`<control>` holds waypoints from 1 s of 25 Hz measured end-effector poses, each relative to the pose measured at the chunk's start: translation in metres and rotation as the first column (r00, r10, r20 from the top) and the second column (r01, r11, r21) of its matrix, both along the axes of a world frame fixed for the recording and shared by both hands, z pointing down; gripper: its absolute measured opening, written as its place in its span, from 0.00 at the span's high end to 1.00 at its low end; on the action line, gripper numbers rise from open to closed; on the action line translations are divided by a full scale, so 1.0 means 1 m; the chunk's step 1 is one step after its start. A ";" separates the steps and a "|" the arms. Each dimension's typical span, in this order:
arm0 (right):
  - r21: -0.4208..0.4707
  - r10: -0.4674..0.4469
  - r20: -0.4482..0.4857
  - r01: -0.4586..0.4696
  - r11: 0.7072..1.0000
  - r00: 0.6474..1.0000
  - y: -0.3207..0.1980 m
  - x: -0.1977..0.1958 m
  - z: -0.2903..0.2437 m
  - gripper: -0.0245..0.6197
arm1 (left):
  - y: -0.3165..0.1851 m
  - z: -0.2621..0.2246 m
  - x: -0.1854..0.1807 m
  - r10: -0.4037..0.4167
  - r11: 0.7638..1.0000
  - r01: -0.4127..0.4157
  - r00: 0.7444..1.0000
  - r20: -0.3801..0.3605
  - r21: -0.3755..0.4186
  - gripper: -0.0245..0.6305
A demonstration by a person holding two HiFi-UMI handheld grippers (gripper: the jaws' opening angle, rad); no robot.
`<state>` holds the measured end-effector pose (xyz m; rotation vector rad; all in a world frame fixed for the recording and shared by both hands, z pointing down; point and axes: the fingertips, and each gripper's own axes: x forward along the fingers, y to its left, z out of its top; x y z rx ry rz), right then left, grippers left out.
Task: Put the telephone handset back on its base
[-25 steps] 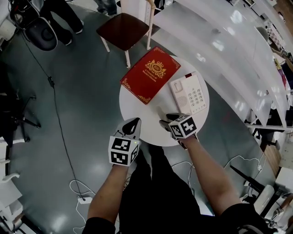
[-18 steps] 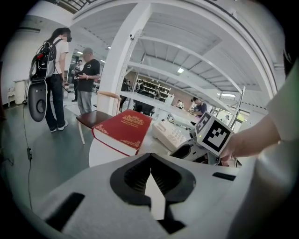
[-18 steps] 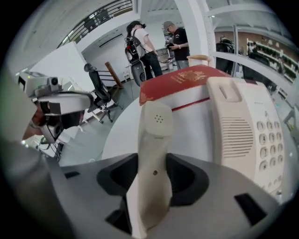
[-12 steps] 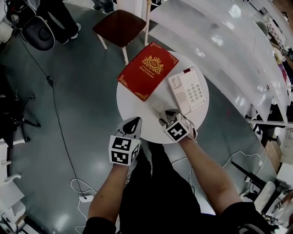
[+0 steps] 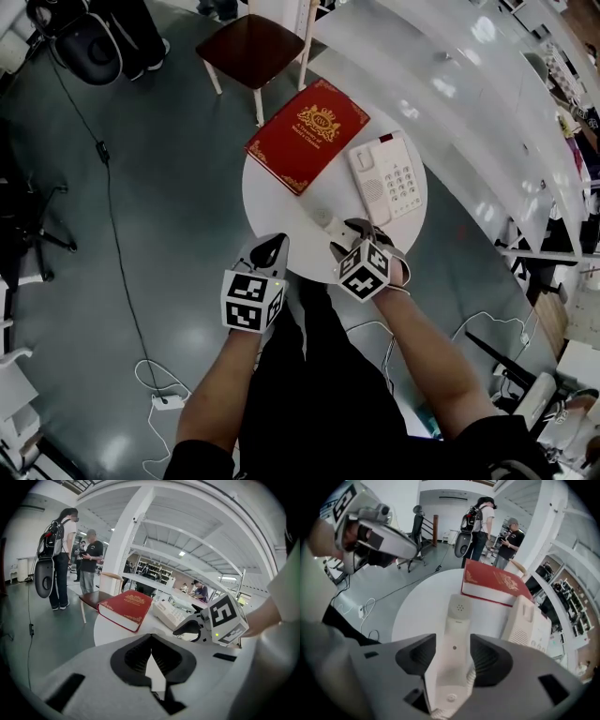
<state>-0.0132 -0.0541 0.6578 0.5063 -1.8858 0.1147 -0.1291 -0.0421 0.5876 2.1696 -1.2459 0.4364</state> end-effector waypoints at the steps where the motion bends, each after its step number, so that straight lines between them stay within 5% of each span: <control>1: 0.007 -0.029 -0.024 0.029 1.000 0.999 0.008 0.003 -0.001 0.59 | 0.002 -0.001 0.000 -0.001 1.000 0.001 1.000 -0.003 0.003 0.95; 7: 0.049 -0.143 -0.229 0.158 0.986 0.963 0.031 0.030 0.023 0.56 | 0.013 -0.002 -0.002 -0.001 1.000 0.001 1.000 -0.015 0.013 0.95; 12: 0.037 -0.171 -0.298 0.190 0.981 0.939 0.028 0.041 0.036 0.56 | 0.022 0.001 -0.002 0.002 1.000 -0.002 1.000 -0.013 0.011 0.95; 15: -0.001 -0.180 -0.283 0.187 0.982 0.942 0.030 0.040 0.039 0.62 | 0.025 0.002 -0.004 -0.001 1.000 0.001 1.000 -0.015 0.007 0.95; 20: -0.104 -0.069 -0.179 0.051 0.993 0.982 0.027 0.042 0.034 0.62 | 0.026 -0.001 -0.003 0.006 1.000 -0.006 1.000 -0.014 0.013 0.95; 25: -0.183 -0.038 -0.139 0.012 0.983 0.989 0.025 0.044 0.034 0.63 | 0.025 0.002 -0.002 0.009 1.000 -0.009 1.000 -0.014 0.008 0.95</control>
